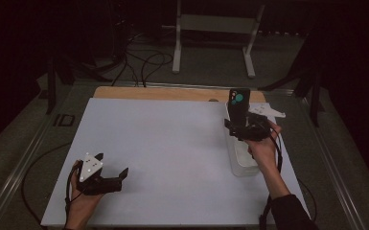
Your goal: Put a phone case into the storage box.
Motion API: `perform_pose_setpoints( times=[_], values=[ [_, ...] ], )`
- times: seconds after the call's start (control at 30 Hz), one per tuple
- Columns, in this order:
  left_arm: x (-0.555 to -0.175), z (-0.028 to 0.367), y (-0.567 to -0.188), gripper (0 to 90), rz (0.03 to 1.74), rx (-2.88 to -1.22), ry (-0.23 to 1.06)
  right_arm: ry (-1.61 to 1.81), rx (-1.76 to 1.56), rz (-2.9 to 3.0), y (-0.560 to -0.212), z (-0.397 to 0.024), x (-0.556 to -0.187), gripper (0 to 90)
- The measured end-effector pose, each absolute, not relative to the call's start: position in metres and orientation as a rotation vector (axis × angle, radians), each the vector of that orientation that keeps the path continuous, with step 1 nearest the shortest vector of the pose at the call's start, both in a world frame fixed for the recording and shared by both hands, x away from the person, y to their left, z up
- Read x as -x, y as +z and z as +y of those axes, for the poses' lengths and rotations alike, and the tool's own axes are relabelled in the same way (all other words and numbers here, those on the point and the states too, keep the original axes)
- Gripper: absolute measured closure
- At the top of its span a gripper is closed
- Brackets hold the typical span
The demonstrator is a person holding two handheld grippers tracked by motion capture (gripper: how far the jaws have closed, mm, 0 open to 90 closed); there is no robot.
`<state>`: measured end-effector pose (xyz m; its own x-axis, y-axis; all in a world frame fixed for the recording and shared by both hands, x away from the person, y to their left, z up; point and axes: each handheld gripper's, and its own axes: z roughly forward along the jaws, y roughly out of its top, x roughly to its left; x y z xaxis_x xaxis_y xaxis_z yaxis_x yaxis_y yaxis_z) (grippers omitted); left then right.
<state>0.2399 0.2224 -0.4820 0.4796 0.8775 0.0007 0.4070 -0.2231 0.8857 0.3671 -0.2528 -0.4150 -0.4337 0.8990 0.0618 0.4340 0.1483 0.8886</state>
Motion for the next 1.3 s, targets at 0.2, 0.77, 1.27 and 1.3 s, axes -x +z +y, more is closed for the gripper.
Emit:
perform_pose_setpoints(
  times=[0.2, 0.77, 1.27, 1.3],
  values=[
    [-0.239, 0.223, -0.480, 0.0, 1.067, -1.806, 0.645, 1.260, -1.231, 1.943, -0.419, -0.253, -0.353, 8.6],
    [-0.235, 0.225, -0.473, 0.0, 1.010, -1.763, 0.651, 1.360, -1.059, 1.965, -0.437, -0.253, -0.295, 8.6],
    [-0.233, 0.226, -0.470, 0.0, 0.972, -1.724, 0.658, 1.434, -1.028, 1.914, -0.461, -0.265, -0.262, 8.6],
    [-0.233, 0.226, -0.469, 0.0, 0.968, -1.723, 0.658, 1.431, -1.022, 1.917, -0.462, -0.265, -0.260, 8.6]
  ],
)
